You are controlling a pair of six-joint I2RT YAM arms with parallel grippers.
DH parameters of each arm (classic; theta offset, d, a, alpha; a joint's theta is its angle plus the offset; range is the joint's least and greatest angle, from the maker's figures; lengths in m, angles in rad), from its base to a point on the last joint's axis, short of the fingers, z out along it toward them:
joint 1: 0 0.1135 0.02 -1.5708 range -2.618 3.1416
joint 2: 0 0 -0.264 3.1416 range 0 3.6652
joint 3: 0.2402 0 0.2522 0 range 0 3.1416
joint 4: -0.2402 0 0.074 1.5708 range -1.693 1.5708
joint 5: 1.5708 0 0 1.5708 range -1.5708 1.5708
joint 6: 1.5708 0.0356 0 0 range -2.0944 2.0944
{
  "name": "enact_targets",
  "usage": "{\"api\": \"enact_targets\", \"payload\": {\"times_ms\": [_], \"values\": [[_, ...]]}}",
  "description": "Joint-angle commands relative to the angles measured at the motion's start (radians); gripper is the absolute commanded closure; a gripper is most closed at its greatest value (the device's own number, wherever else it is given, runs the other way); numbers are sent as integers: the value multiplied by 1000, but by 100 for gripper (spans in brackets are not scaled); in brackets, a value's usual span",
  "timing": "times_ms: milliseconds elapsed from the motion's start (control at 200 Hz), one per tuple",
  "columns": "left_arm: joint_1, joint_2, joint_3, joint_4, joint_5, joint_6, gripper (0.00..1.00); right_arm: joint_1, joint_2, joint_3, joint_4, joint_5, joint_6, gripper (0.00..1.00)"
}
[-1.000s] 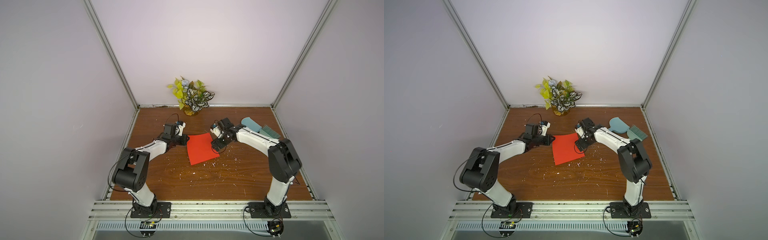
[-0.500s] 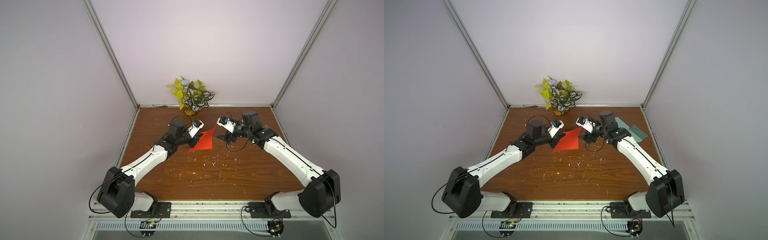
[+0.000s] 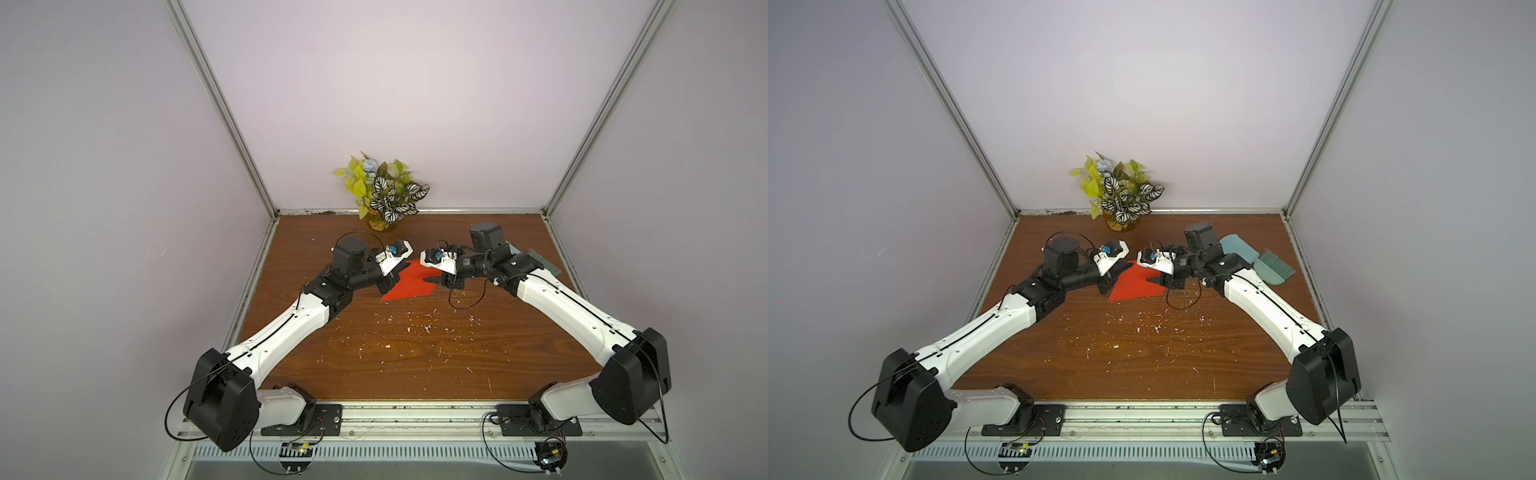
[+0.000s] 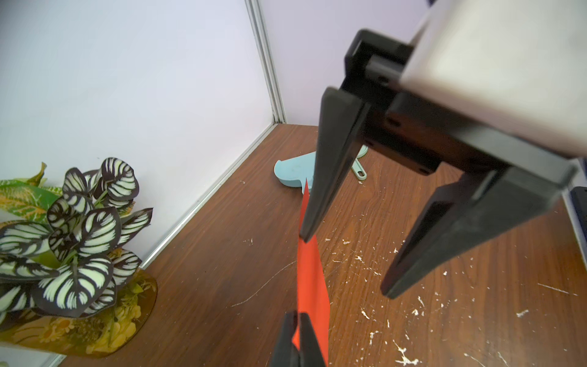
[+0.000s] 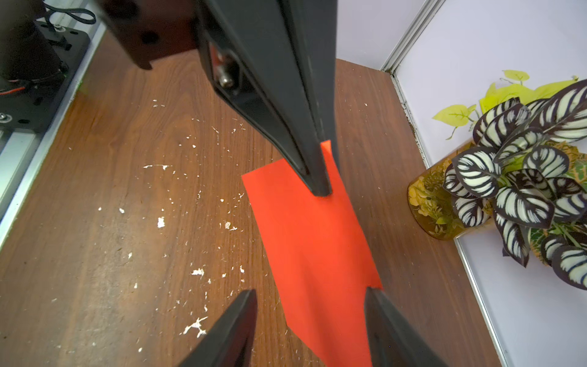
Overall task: Fold the square paper diagonally
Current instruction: Pick up the paper from the center of the board.
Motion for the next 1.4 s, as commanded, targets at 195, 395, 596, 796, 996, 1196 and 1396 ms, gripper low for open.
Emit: {"api": "enact_targets", "payload": {"times_ms": [195, 395, 596, 796, 996, 1196, 1396], "values": [[-16, -29, 20, -42, 32, 85, 100, 13, -8, 83, -37, 15, -44, 50], [-17, -13, 34, -77, 7, 104, 100, 14, -53, 101, -44, 67, -78, 51], [-19, -20, 36, -68, 16, 111, 100, 19, -18, 132, -79, 47, -90, 51], [-23, -29, 38, -58, 24, 115, 100, 51, 26, 153, -108, 26, -98, 54], [-26, -40, 32, -46, 31, 113, 100, 67, 49, 163, -130, 30, -107, 69], [-25, -63, 20, -20, 55, 119, 100, 72, 48, 162, -129, 49, -109, 73], [-25, -107, -41, 55, 67, 130, 100, 59, 11, 131, -92, 10, -108, 73]]}}
